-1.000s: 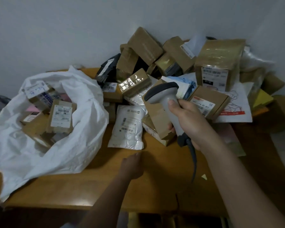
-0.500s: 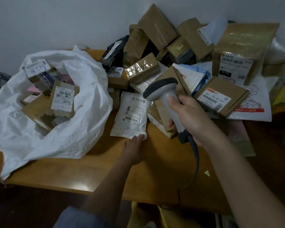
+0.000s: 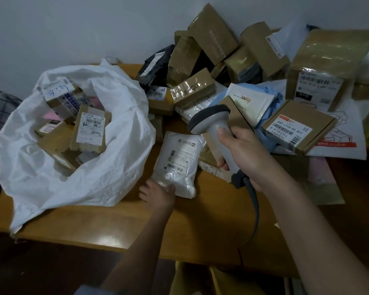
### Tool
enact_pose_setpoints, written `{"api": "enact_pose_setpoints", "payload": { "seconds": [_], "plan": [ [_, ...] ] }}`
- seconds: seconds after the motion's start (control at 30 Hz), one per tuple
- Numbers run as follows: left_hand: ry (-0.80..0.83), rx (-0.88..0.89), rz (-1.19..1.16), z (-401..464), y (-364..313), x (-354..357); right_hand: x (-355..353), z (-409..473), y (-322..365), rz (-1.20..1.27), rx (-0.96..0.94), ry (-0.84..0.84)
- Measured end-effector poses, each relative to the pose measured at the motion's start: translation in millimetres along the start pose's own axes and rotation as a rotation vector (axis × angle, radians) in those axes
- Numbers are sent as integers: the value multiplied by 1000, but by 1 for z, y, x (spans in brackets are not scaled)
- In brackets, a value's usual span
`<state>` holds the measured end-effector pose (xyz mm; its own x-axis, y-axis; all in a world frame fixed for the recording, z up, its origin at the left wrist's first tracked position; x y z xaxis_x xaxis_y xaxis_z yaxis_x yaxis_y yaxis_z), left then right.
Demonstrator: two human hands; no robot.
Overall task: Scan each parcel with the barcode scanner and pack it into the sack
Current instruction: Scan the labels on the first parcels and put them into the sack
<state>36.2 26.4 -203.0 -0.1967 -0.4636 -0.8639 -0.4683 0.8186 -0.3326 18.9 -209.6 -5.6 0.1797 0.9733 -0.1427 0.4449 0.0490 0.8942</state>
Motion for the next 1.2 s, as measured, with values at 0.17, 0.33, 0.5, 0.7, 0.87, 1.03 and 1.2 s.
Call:
{"api": "enact_pose_setpoints", "payload": {
  "seconds": [0.17,0.33,0.5,0.7,0.87,1.03,1.2],
  "plan": [
    [130,-449,-612,10,30,20,-3,-1,-3,-20,22,-35],
    [385,-592,-1054,-4,19,32,-4,-6,7,-5,-6,-75],
    [344,-342,-1030,-21,0,-11,-7,-10,30,4,-78,-96],
    [114,196,-666,-37,-52,-100,-9,-11,53,8,-161,-120],
    [-101,510,-524,-43,-100,-173,-2,-10,62,-66,-190,-98],
    [-203,730,-272,-52,-132,-222,7,-5,63,-215,-226,-80],
    [-139,923,-288,-69,-152,-260,21,4,62,-177,-203,-92]
  ]
}}
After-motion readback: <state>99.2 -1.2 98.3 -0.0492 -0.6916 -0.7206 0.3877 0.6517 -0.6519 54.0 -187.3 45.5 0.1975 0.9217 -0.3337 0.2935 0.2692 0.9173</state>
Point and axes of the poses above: each hand's wrist, its own z-axis towards the middle knuckle, its own x-axis out of the palm, y = z × x, the point moved 7 cm from there along z, towards the middle knuckle, and after that the axes turned 3 degrees about z, right-handed, at the moved point
